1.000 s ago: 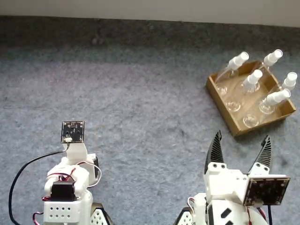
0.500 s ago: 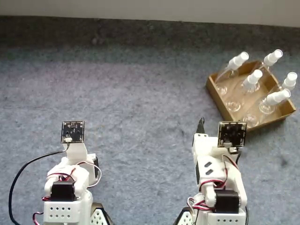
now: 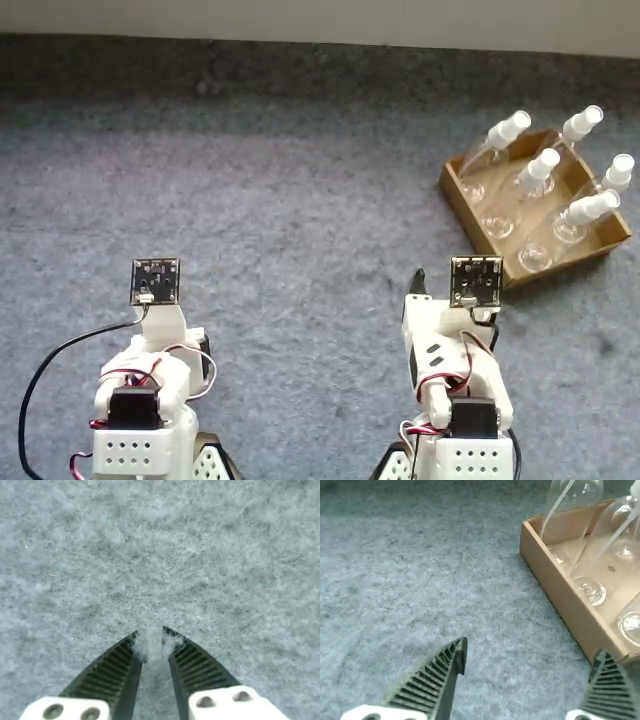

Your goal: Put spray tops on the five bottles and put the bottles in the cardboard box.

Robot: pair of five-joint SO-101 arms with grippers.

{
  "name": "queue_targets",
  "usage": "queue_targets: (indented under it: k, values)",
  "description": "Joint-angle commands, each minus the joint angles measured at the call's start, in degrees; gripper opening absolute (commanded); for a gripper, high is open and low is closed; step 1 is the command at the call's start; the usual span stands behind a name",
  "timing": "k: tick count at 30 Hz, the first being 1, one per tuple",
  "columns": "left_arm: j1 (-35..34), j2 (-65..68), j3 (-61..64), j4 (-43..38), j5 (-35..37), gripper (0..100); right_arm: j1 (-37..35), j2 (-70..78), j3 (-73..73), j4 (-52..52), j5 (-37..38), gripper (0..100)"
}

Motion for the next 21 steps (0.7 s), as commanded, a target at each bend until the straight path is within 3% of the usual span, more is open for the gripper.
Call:
queue_targets:
  k: [1,14,21]
  values:
    - [-0.4,-0.5,1.3,0.2,0.5,1,0.1,-0.7,8.6,4.4,-0.5,34.6]
    - [-0.4,-0.5,1.3,0.3,0.6,1,0.0,-0.7,8.5,25.5,-0.5,34.6]
    - [-0.4,-0.5,1.3,0.4,0.6,1,0.0,-0.6,8.5,25.1,-0.5,34.6]
